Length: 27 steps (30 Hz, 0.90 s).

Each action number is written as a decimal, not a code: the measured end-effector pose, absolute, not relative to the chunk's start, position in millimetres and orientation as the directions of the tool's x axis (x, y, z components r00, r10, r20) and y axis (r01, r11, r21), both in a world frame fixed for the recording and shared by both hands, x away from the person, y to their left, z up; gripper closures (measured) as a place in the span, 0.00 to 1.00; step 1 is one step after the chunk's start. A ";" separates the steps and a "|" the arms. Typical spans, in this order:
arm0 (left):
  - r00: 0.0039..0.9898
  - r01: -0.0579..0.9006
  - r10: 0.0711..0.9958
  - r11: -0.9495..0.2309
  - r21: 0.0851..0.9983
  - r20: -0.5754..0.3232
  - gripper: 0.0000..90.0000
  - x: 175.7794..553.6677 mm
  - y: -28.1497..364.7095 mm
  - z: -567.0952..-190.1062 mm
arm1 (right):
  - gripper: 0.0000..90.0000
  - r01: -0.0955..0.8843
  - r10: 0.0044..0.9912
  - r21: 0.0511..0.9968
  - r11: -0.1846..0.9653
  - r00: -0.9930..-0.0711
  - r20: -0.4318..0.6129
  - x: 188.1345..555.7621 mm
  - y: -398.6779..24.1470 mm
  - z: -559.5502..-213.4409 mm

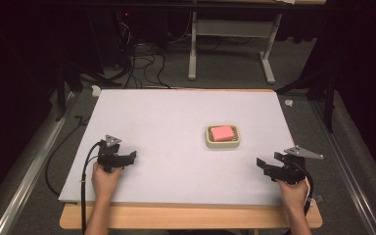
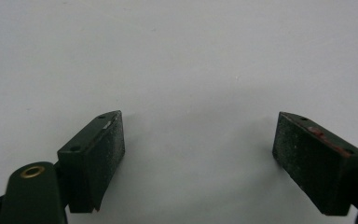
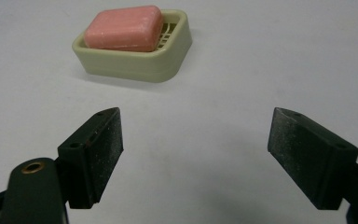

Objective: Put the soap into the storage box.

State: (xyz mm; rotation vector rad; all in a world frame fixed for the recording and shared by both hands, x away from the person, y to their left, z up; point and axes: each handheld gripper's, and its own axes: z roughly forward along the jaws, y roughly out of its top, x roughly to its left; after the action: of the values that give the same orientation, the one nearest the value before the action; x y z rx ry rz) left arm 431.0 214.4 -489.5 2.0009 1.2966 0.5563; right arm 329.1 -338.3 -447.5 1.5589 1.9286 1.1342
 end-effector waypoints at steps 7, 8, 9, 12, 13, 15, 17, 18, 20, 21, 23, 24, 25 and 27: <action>0.413 0.620 0.911 -0.273 0.735 -0.010 0.19 431.0 214.4 -489.5 | 0.21 0.623 0.946 0.778 0.081 -0.295 0.137 334.0 -328.2 -455.7; 0.413 0.620 0.911 -0.273 0.735 -0.010 0.19 431.0 214.4 -489.5 | 0.21 0.625 0.946 0.775 0.092 -0.298 0.127 334.8 -326.6 -456.9; 0.413 0.621 0.911 -0.273 0.735 -0.010 0.19 431.0 214.4 -489.5 | 0.21 0.626 0.946 0.774 0.100 -0.300 0.121 335.7 -325.1 -458.2; 0.413 0.620 0.911 -0.273 0.735 -0.010 0.19 431.0 214.4 -489.5 | 0.21 0.636 0.948 0.763 0.116 -0.299 0.105 338.2 -321.8 -462.0; 0.413 0.620 0.911 -0.273 0.735 -0.010 0.19 431.0 214.4 -489.5 | 0.21 0.637 0.949 0.762 0.119 -0.299 0.102 339.0 -321.1 -463.1; 0.413 0.620 0.911 -0.273 0.735 -0.010 0.19 431.0 214.4 -489.5 | 0.21 0.638 0.950 0.760 0.124 -0.298 0.096 340.3 -319.6 -464.9; 0.413 0.620 0.911 -0.273 0.735 -0.010 0.19 431.0 214.4 -489.5 | 0.21 0.642 0.952 0.755 0.131 -0.295 0.086 341.6 -318.6 -466.2; 0.413 0.620 0.911 -0.274 0.735 -0.010 0.19 431.0 214.4 -489.5 | 0.21 0.644 0.953 0.753 0.133 -0.293 0.082 342.3 -318.1 -467.0; 0.413 0.620 0.911 -0.273 0.735 -0.010 0.19 430.9 214.4 -489.5 | 0.21 0.652 0.954 0.746 0.136 -0.288 0.078 343.5 -317.4 -468.3; 0.413 0.620 0.911 -0.273 0.735 -0.010 0.19 430.9 214.4 -489.5 | 0.21 0.649 0.955 0.748 0.139 -0.289 0.073 344.4 -317.0 -469.3; 0.413 0.621 0.911 -0.273 0.735 -0.010 0.19 430.9 214.4 -489.5 | 0.21 0.652 0.956 0.744 0.145 -0.285 0.063 345.7 -315.4 -470.7; 0.413 0.621 0.911 -0.273 0.735 -0.010 0.19 430.9 214.4 -489.5 | 0.21 0.653 0.957 0.742 0.151 -0.286 0.057 346.1 -314.9 -471.1; 0.413 0.621 0.911 -0.273 0.735 -0.010 0.19 430.9 214.4 -489.5 | 0.21 0.655 0.958 0.740 0.154 -0.282 0.049 346.8 -313.8 -471.7; 0.413 0.620 0.911 -0.273 0.735 -0.010 0.19 430.9 214.4 -489.5 | 0.21 0.658 0.958 0.735 0.161 -0.282 0.042 347.8 -312.8 -472.7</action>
State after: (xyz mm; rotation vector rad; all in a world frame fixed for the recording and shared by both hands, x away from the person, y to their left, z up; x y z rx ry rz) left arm 430.9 214.4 -489.5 2.0012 1.2964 0.5562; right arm 347.8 -312.8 -472.7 1.5313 2.0077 0.9194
